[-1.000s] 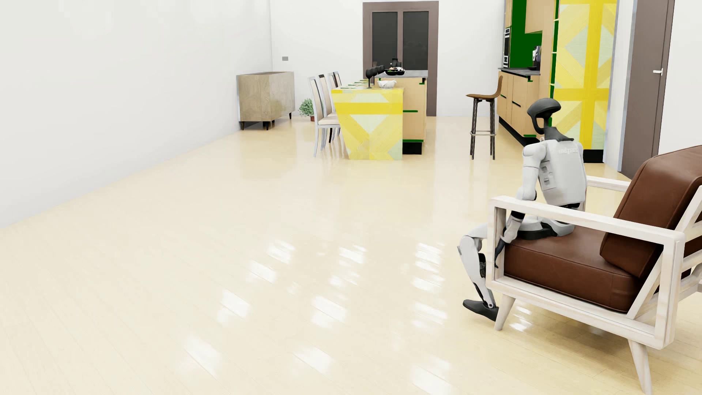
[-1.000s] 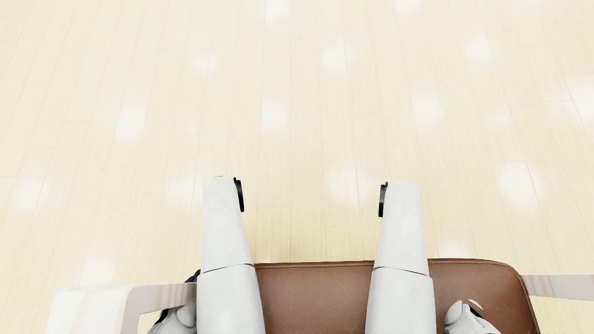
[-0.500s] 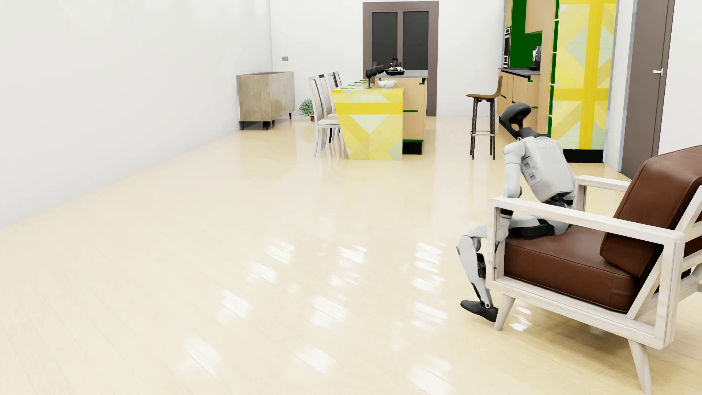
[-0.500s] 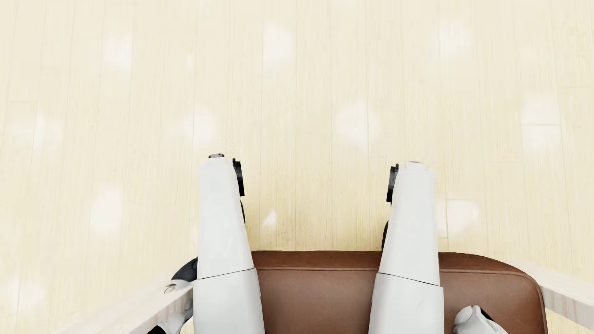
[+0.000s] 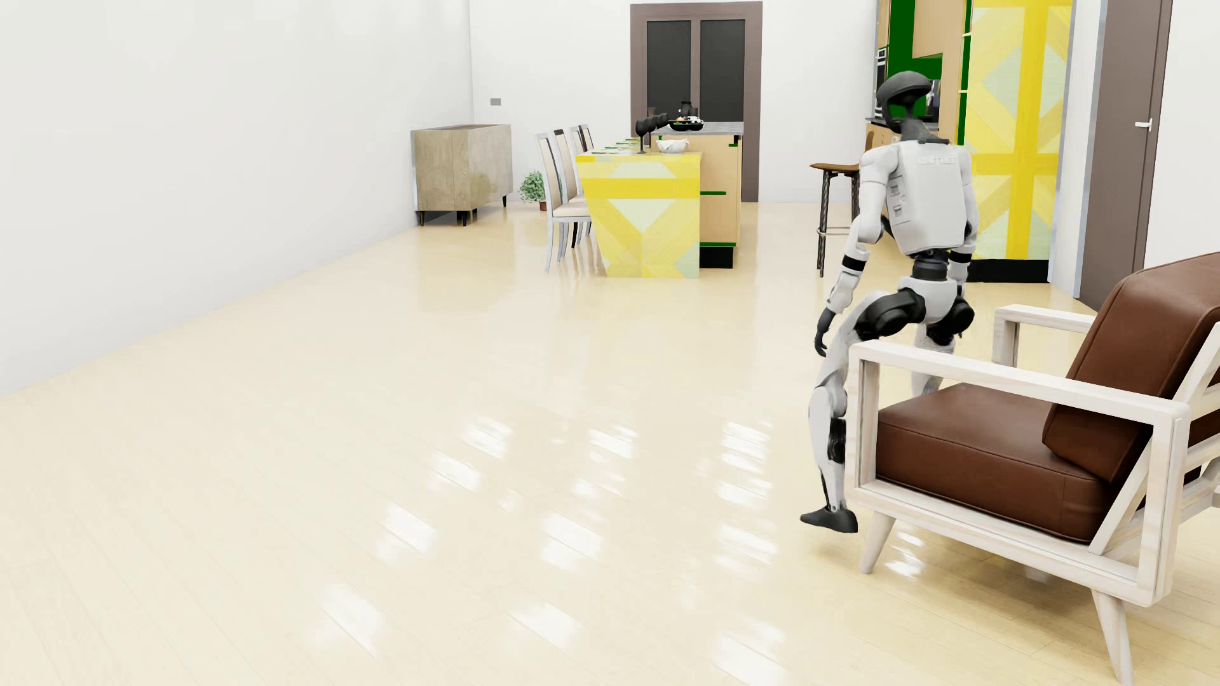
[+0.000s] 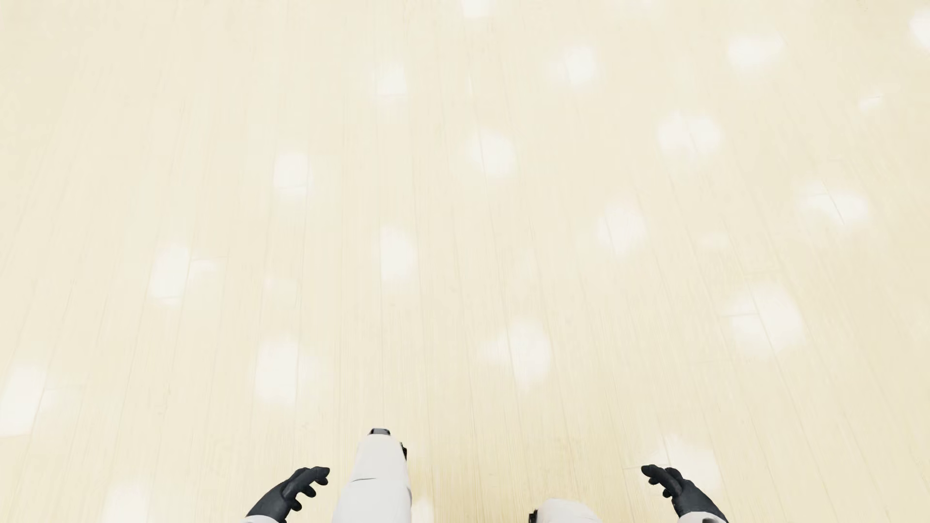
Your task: Rise from the chair
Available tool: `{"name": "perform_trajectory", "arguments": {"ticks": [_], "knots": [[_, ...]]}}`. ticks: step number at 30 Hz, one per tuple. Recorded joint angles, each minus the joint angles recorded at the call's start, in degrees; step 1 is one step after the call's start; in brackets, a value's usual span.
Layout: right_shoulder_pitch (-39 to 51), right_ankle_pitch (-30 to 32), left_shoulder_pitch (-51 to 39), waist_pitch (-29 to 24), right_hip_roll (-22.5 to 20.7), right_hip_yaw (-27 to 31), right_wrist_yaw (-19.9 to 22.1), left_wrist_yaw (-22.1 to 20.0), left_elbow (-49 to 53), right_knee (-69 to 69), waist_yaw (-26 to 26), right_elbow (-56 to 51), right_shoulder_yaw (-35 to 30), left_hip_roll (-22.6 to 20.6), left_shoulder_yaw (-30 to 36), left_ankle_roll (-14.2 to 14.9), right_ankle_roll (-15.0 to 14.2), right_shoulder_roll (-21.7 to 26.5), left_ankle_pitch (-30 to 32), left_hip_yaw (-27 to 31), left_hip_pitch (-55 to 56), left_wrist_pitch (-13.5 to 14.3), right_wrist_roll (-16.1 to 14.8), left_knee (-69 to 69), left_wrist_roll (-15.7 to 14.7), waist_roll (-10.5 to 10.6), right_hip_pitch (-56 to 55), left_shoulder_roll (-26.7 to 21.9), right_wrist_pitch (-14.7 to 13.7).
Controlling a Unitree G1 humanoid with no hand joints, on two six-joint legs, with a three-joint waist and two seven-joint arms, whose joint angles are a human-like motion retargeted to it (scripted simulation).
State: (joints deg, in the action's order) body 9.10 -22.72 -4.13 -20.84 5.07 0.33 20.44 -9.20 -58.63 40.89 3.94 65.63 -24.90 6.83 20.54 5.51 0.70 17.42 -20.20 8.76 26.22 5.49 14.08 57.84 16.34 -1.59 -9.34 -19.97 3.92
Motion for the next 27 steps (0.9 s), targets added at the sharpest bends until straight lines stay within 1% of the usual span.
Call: {"name": "perform_trajectory", "arguments": {"ticks": [1, 2, 3, 4, 5, 6, 7, 8, 9, 10, 11, 12, 13, 14, 15, 16, 17, 18, 19, 20, 21, 22, 23, 24, 25, 26, 27], "knots": [[0.24, 0.89, 1.92, 0.65, -0.15, -1.44, -1.86, 1.72, -0.23, -5.88, 0.62, -2.77, -0.4, 0.85, -1.33, 2.07, -0.67, 0.14, 0.49, -0.96, -0.19, -0.66, 1.3, -3.01, 0.89, 0.24, 5.06, 0.83, -0.52], [0.98, 1.36, 3.45, 1.72, 0.33, -2.74, -2.64, 1.79, -1.12, -11.21, 1.39, -4.71, -0.89, 1.01, -2.33, 1.73, -1.31, -0.02, 3.4, -2.13, -0.17, 0.16, 2.12, -8.0, 0.77, -0.21, 9.44, 1.61, -1.41], [1.59, 2.35, 5.19, 2.51, -0.12, -3.73, -3.35, 2.41, -2.0, -16.72, 2.05, -7.29, -1.75, 1.59, -2.33, 2.82, -1.34, -0.29, 5.6, -2.71, -0.13, -0.41, 2.96, -14.09, 1.04, -0.49, 14.12, 1.98, -2.29], [3.22, 3.01, 6.12, 3.18, -0.01, -3.96, -3.44, 3.43, -3.62, -20.13, 2.63, -8.47, -3.1, 1.82, -3.34, 1.77, -1.22, -1.04, 7.38, -3.37, -0.42, -0.51, 3.63, -21.15, 1.54, -0.98, 17.29, 2.74, -2.98], [3.99, 3.5, 7.76, 4.29, -0.58, -4.63, -2.66, 3.93, -4.54, -24.52, 3.02, -10.16, -4.69, 0.51, -3.67, -0.34, -1.45, -1.36, 9.81, -3.92, -0.44, -0.19, 4.77, -26.75, 1.6, -0.55, 21.48, 3.27, -3.01], [5.54, 4.1, 9.22, 4.89, -1.51, -5.61, -2.55, 4.08, -5.37, -29.68, 3.49, -11.62, -5.38, 0.07, -4.01, -4.03, -2.01, -1.88, 8.89, -4.26, -1.02, -0.5, 5.52, -31.75, 2.01, -0.05, 26.38, 3.83, -3.16], [7.19, 5.32, 9.75, 5.66, -1.58, -5.91, -2.22, 4.07, -6.4, -35.21, 3.96, -12.78, -6.35, -0.6, -4.13, -6.72, -2.63, -2.23, 8.75, -5.28, -1.92, 0.06, 4.74, -36.58, 1.7, 0.15, 31.26, 4.3, -4.17], [8.05, 6.23, 10.49, 6.94, -1.27, -7.05, -2.06, 3.9, -7.12, -35.81, 4.41, -13.92, -6.6, -1.38, -5.72, -8.36, -2.61, -2.54, 8.44, -6.04, -2.09, -0.43, 5.09, -38.99, 1.1, -0.07, 33.21, 5.05, -3.86], [8.68, 6.13, 11.08, 8.2, -1.2, -7.94, -2.21, 3.78, -7.21, -35.5, 4.93, -14.73, -6.97, -1.32, -7.07, -8.92, -2.37, -2.83, 5.94, -6.64, -1.5, -0.83, 5.46, -37.54, 1.64, -0.06, 34.09, 5.28, -3.71], [8.93, 7.39, 11.64, 8.95, -0.14, -8.33, -0.95, 3.99, -6.94, -35.69, 5.5, -14.75, -8.17, -1.6, -8.15, -9.53, -3.49, -2.99, 6.56, -6.41, -1.78, -0.52, 4.92, -34.89, 1.03, -0.2, 35.93, 5.66, -3.95], [8.59, 9.43, 12.07, 9.06, 0.32, -8.27, -0.36, 3.35, -6.13, -34.38, 5.49, -14.9, -8.98, -1.34, -8.95, -8.48, -3.63, -3.12, 7.67, -5.44, -1.26, -0.3, 4.54, -30.74, 0.28, -0.57, 36.87, 5.67, -3.73], [7.46, 10.96, 11.79, 9.46, 2.28, -7.75, -0.22, 3.27, -6.77, -27.79, 6.11, -14.08, -8.44, -1.66, -7.91, -5.92, -5.05, -3.26, 8.25, -5.19, -2.03, 0.84, 4.33, -28.92, -0.41, -1.99, 34.97, 5.1, -3.84], [5.41, 13.25, 11.78, 9.99, 2.8, -6.69, -1.28, 3.79, -6.97, -19.18, 5.39, -12.56, -7.41, -2.78, -7.43, -7.11, -5.62, -3.36, 7.63, -6.42, -4.36, 0.3, 4.97, -29.0, -0.15, -2.19, 32.45, 4.82, -2.38], [3.72, 18.12, 10.59, 9.73, 3.85, -4.56, -2.27, 4.49, -8.22, -7.71, 4.28, -10.35, -6.55, -4.93, -7.01, -9.62, -7.54, -3.35, 7.07, -7.1, -9.18, 0.31, 4.16, -31.74, 0.6, -2.42, 28.22, 4.41, -2.81], [2.02, 24.51, 9.3, 9.58, 3.47, -4.1, -3.24, 5.71, -8.02, 3.1, 2.61, -8.46, -5.51, -5.4, -5.51, -11.1, -8.91, -3.76, 5.63, -7.74, -13.18, 0.48, 3.73, -34.15, 1.68, -2.51, 23.08, 2.53, -2.63], [0.32, 23.17, 7.4, 8.98, 3.55, -3.67, -4.36, 6.32, -8.41, 12.21, 1.03, -6.17, -4.45, -6.0, -3.63, -11.7, -9.77, -3.75, 5.08, -7.52, -18.52, 0.76, 3.23, -37.56, 0.55, -2.2, 19.21, 1.22, -2.71], [-1.74, 20.02, 4.74, 8.19, 2.86, -2.8, -5.59, 6.93, -9.14, 19.89, -0.16, -4.3, -2.61, -6.16, -2.68, -12.12, -9.64, -3.24, 3.54, -8.91, -23.54, 0.64, 3.22, -40.23, 0.64, -1.48, 14.38, 0.18, -2.38], [-5.13, 19.05, 2.92, 8.86, 1.66, -1.81, -4.75, 6.56, -9.64, 24.64, -1.45, -2.18, -1.41, -6.46, 0.61, -12.47, -9.43, -3.09, 2.37, -10.22, -27.94, -1.46, 2.38, -42.78, -0.33, -0.9, 8.81, -0.92, -1.2], [-6.8, 16.42, -0.35, 7.15, 0.79, -0.98, -4.37, 6.29, -8.89, 26.03, -3.28, -0.78, 1.55, -6.57, 1.96, -11.99, -10.5, -2.88, 1.35, -10.22, -33.13, -0.11, 1.27, -45.55, -0.71, -0.22, 5.11, -1.94, -2.09], [-8.94, 15.22, -3.21, 7.01, -0.23, 0.73, -5.3, 5.77, -8.36, 25.81, -4.76, 1.4, 3.82, -6.89, 2.76, -12.18, -11.28, -2.6, 0.51, -10.17, -36.93, 0.31, 2.3, -47.81, -2.11, -0.21, -0.38, -2.62, -1.03], [-11.64, 15.59, -5.43, 7.97, -1.42, 2.58, -5.62, 5.06, -6.91, 22.51, -6.27, 2.37, 4.95, -6.8, 3.0, -11.22, -12.21, -2.03, -0.34, -10.73, -40.45, -0.66, 1.55, -50.63, -3.11, 0.15, -6.22, -3.4, -0.9], [-13.21, 12.62, -8.03, 7.1, -2.57, 4.41, -5.33, 4.57, -6.02, 15.03, -7.71, 3.53, 6.47, -6.85, 2.96, -10.2, -12.37, -1.55, -1.04, -11.11, -45.02, 0.37, 1.26, -53.18, -4.07, 0.55, -8.8, -3.83, -1.14], [-16.25, 17.9, -9.18, 8.18, -3.67, 4.85, -5.34, 4.7, -4.16, 3.95, -8.4, 3.61, 8.71, -6.4, 5.05, -10.86, -12.02, -1.42, -2.59, -10.58, -47.66, 1.24, 1.16, -54.02, -3.94, 0.76, -10.85, -4.51, -0.82], [-17.8, 19.87, -10.53, 7.65, -4.13, 4.4, -4.56, 2.29, -2.71, -11.43, -8.61, 3.85, 10.41, -7.2, 4.06, -10.71, -10.87, -1.52, -3.88, -11.27, -51.35, 1.9, -0.88, -55.47, -6.18, 1.1, -9.32, -3.24, -0.76], [-20.39, 20.84, -11.03, 8.99, -3.97, 2.93, -5.13, 2.1, -1.29, -27.21, -8.64, 3.89, 12.29, -6.63, 5.65, -8.36, -9.86, -1.31, -5.48, -12.47, -53.98, 2.49, -1.23, -55.2, -5.22, 1.0, -7.46, -3.65, -1.41], [-21.73, 23.19, -11.52, 10.6, -3.67, 0.38, -6.21, 3.0, -1.21, -38.98, -8.6, 4.48, 15.18, -6.34, 5.26, -6.67, -11.15, -0.88, -7.87, -14.03, -54.96, 2.58, -1.73, -53.08, -4.1, 1.51, -7.02, -2.76, -1.64], [-23.03, 24.07, -11.21, 11.16, -3.6, 0.04, -5.51, 3.29, -0.54, -41.85, -8.87, 4.65, 17.39, -5.64, 5.0, -5.32, -12.17, -0.72, -9.18, -14.41, -57.14, 3.18, -0.41, -51.6, -3.19, 1.95, -7.15, -2.32, -1.08]]}}
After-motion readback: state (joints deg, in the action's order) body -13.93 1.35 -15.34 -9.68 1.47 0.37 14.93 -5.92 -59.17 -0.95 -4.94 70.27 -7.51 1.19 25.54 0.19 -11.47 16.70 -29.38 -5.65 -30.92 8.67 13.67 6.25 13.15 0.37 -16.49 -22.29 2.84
